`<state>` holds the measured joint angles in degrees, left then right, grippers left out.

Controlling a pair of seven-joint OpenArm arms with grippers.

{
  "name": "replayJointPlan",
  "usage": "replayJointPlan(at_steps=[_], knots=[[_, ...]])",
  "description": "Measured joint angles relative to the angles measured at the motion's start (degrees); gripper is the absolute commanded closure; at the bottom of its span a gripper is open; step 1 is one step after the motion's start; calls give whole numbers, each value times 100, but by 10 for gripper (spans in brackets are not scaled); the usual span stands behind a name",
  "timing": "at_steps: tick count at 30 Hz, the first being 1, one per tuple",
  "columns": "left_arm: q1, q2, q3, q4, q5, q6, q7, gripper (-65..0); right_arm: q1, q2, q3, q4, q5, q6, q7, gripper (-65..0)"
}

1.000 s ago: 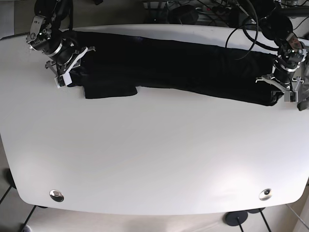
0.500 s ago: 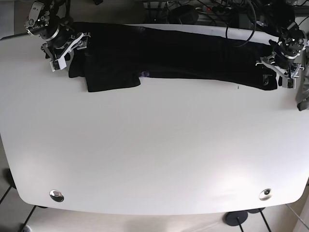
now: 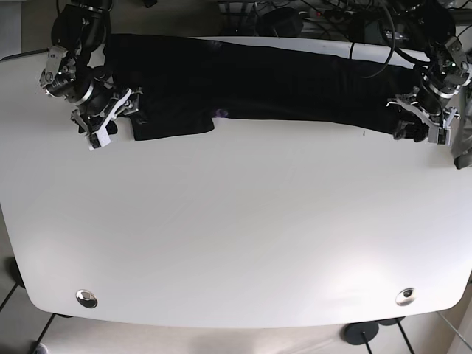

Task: Fold the T-shirt properly
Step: 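Pull the folded shirt with both grippers toward the robot's side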

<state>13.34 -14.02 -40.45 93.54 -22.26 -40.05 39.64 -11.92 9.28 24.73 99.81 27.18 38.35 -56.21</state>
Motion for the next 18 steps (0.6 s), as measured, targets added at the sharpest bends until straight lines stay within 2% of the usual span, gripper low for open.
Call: replayJointPlan(at_steps=[2, 6, 9, 12, 13, 14, 15, 18], knots=[[20, 13, 11, -229, 310, 11, 31, -265, 144, -109, -223, -184, -280, 2, 20, -523], [13, 7, -4, -411, 535, 11, -22, -264, 278, -330, -396, -507, -638, 4, 109, -523], [28, 7, -11, -673, 817, 11, -28, -264, 332, -387, -426, -660, -638, 13, 321, -523], [17, -4, -33, -809, 831, 11, -149, -264, 334, -387, -658, -693, -686, 9, 479, -520], [11, 2, -68, -852, 828, 9, -175, -262, 334, -400, -675, -695, -684, 13, 474, -493], [0, 4, -142, -898, 793, -28, -179, -262, 334, -404, -673, -699, -658, 13, 472, -442], [2, -7, -223, -955, 789, -33, -195, -262, 326, -400, -673, -704, -649, 11, 463, -320], [4, -17, -254, -988, 789, -28, -199, -262, 374, -400, -675, -741, -761, 9, 378, -6]])
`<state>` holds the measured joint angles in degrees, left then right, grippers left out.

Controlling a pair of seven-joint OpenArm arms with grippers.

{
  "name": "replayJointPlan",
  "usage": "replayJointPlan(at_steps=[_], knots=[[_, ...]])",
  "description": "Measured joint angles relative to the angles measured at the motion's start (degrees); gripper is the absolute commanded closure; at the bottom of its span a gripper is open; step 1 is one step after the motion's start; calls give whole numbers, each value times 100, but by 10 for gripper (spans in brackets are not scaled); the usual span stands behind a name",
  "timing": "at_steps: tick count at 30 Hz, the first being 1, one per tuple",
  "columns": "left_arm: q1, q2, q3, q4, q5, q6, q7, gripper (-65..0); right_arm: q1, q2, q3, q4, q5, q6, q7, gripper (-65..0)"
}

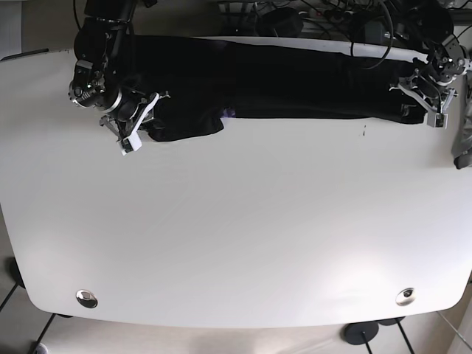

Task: Fold the T-shirt properly
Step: 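Pull the folded shirt with both grippers toward the robot's side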

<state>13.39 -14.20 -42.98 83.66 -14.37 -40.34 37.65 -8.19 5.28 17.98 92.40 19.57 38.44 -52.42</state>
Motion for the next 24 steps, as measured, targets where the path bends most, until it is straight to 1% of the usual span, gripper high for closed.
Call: replayJointPlan(at_steps=[1, 3, 4, 8, 9, 10, 11, 12, 13, 14, 15, 16, 18, 19, 21, 22, 23, 24], knots=[[-2, 0, 0, 0, 0, -2, 2, -262, 13, -4, 2, 0, 7, -2, -9, -29], [-2, 0, 0, 0, -2, -2, -2, -262, 22, 7, 2, 42, 15, 0, -7, -13], [-2, 0, 0, 0, 2, -2, 2, -262, 9, 11, 7, 140, 13, 0, 33, -16], [-4, 0, 0, 0, 2, 0, 2, -262, -280, 9, 31, 1327, 28, -2, 162, -16], [-2, 0, 0, 0, 0, -2, 0, -262, -457, 2, 31, 1672, 42, -2, 131, -16], [-2, 0, 0, 0, 0, 0, 2, -262, -726, -9, 33, 2087, 74, -2, -105, -16], [-2, 0, 0, 0, 0, 0, 2, -262, -909, -90, 48, 2269, 55, 2, -313, -16], [-2, 2, 0, 0, 0, -2, 0, -262, -1147, -286, 260, 2341, 52, 22, -389, -16], [-2, 2, 0, 0, 0, 0, 0, -262, -1276, -391, 485, 2337, 188, 48, -474, -16], [-2, -2, 0, 0, -2, -2, 0, -262, -1467, -417, 793, 2328, 387, 57, -505, -17], [-2, -2, 0, 0, 0, -2, 2, -262, -1585, -398, 957, 2312, 490, 55, -481, -19], [-2, 2, 0, 0, 4, 0, 4, -262, -1683, -369, 1045, 2267, 595, 55, -468, -19], [0, 15, 0, 0, -7, -4, 2, -262, -1773, -382, 1182, 2103, 619, 44, -483, -29], [-4, 13, 0, 0, -4, -7, 4, -262, -1790, -389, 1255, 2015, 621, 39, -470, -65], [-2, 15, 0, 2, 0, -4, 2, -262, -1812, -398, 1438, 1998, 496, 37, -442, -185], [0, 17, 0, 7, 0, -4, 4, -262, -1829, -382, 1539, 2000, 337, 31, -446, -266], [0, 15, 0, 7, 0, -4, 7, -262, -1840, -385, 1725, 2059, 271, 0, -511, -373], [-2, 15, 0, 9, -2, -4, 7, -262, -1893, -411, 1882, 2234, 463, 46, -490, -436]])
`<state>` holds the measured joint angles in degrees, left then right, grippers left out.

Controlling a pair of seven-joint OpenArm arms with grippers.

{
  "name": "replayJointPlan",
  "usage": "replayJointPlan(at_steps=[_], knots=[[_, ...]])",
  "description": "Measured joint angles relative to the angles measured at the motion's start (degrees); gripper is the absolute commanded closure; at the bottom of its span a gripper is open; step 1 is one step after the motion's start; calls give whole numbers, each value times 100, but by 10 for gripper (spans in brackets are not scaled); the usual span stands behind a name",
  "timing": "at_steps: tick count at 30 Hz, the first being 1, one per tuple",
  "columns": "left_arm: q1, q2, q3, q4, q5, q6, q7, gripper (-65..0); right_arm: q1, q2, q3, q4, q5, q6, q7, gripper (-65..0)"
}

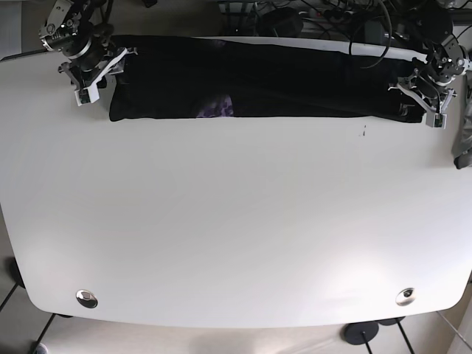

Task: Fold the T-shirt properly
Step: 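Pull the folded shirt with both grippers toward the robot's side, then regrasp the folded strip's ends with both grippers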

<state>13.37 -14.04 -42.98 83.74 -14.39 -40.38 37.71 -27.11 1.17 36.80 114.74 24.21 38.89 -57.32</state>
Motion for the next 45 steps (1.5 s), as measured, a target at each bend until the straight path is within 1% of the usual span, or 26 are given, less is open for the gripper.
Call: replayJointPlan(at_steps=[1, 2, 4, 6, 7, 8, 10, 12, 13, 14, 15, 17, 19, 20, 21, 24, 27, 29, 31, 34, 35, 37, 39, 40, 43, 45], knots=[[0, 0, 0, 2, 0, 0, 2, -262, -44, 26, 13, 52, 284, 20, 26, -444], [0, 0, 0, 4, -2, 0, 2, -262, -44, 79, -15, 61, 754, 66, 2, -444], [0, 0, 0, 4, -2, 0, 4, -262, -42, 236, -238, 61, 1165, 68, 13, -444], [0, 2, 0, 48, 22, 2, 33, -262, -37, 297, -761, 39, 1202, 55, 24, -444], [13, 7, 0, 116, 50, 2, 68, -262, -26, 247, -1139, -55, 1143, 70, 17, -442], [13, 7, 0, 144, 46, 2, 116, -262, -26, 212, -1335, -164, 1029, 83, 26, -422], [15, 0, -15, 162, 92, 4, 136, -262, -26, 192, -1722, -525, 566, 76, 90, -266], [33, 17, -74, 162, 90, 4, 133, -262, -28, 236, -1963, -1016, 367, 76, 507, -79], [66, 20, -114, 160, 87, 4, 127, -262, -26, 249, -1980, -1226, 334, 79, 815, -11], [103, 9, -133, 160, 85, 7, 118, -262, 20, 254, -1982, -1429, 304, 81, 1088, -32], [129, -9, -138, 118, 85, 9, 66, -262, 94, 256, -1974, -1617, 297, 170, 1248, -54], [103, -31, -140, -168, 160, 28, -254, -262, 400, 402, -2002, -2087, 295, 326, 1497, -24], [90, -31, -138, -404, 197, 24, -682, -262, 763, 516, -1934, -2507, 328, 350, 1665, -22], [90, -28, -122, -455, 195, 24, -769, -262, 866, 522, -1808, -2623, 367, 428, 1663, -24], [66, -44, -31, -496, 168, 26, -809, -262, 977, 522, -1652, -2734, 387, 450, 1668, -24], [-313, -42, 273, -667, 184, 0, -780, -262, 1408, 636, -1392, -3134, 398, 468, 1676, -24], [-861, 20, 389, -1075, 188, -85, -763, -262, 1799, 905, -1335, -3480, 302, 431, 1681, -24], [-1178, 7, 555, -1344, 179, -81, -785, -262, 1947, 933, -1320, -3589, 284, 411, 1676, -24], [-1615, -24, 831, -1578, 330, -9, -682, -262, 1998, 931, -1316, -3604, 251, 334, 1676, -24], [-1663, 37, 885, -1373, 367, 7, -525, -262, 1998, 925, -1316, -3604, 256, 315, 1690, -24], [-1628, 48, 885, -1069, 472, 2, -186, -264, 1998, 922, -1316, -3604, 256, 313, 1687, -24], [-1631, 48, 846, -562, 516, 7, 247, -264, 1996, 914, -1311, -3600, 256, 297, 1687, -24], [-1694, 35, 612, -120, 448, 7, 498, -268, 1991, 914, -1311, -3600, 258, 297, 1698, -24], [-1720, 33, 494, -85, 448, 7, 492, -278, 1989, 914, -1311, -3600, 256, 297, 1705, -24], [-1683, 20, 321, -219, 555, 46, 605, -404, 1980, 916, -1311, -3600, 256, 295, 1716, -24], [-1685, 37, 356, -358, 518, 44, 599, -435, 1978, 914, -1311, -3600, 256, 293, 1718, -24]])
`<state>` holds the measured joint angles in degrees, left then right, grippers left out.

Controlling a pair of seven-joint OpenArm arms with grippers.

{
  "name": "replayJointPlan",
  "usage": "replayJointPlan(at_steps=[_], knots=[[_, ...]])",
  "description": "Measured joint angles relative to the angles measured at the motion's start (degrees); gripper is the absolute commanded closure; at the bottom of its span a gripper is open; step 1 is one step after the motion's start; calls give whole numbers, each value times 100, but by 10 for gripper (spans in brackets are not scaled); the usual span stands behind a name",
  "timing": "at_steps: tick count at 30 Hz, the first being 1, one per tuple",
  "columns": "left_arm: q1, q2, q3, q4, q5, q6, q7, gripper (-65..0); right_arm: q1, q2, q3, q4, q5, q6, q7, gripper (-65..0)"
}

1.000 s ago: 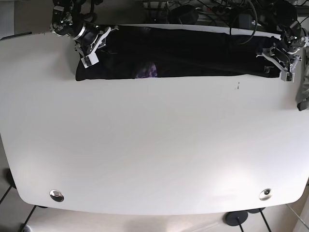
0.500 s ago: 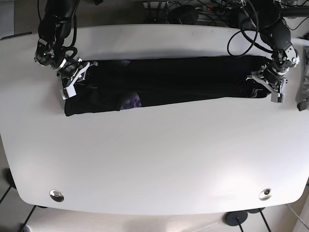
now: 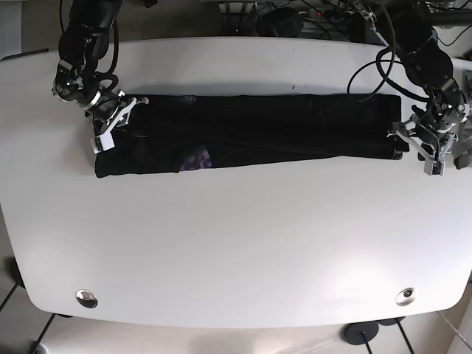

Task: Fold the T-shirt properly
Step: 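Regrasp the folded strip's ends with both grippers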

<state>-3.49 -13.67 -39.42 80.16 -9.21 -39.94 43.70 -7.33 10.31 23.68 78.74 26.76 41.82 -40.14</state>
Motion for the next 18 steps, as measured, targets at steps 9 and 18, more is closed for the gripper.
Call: replayJointPlan(at_steps=[9, 18], knots=[[-289, -20, 9, -1058, -111, 0, -199, -360, -2, -7, 2, 0, 2, 2, 11, -24], [-92, 197, -234, -186, -286, -22, -413, 0, -4, -15, 11, 0, 2, 0, 11, -24]])
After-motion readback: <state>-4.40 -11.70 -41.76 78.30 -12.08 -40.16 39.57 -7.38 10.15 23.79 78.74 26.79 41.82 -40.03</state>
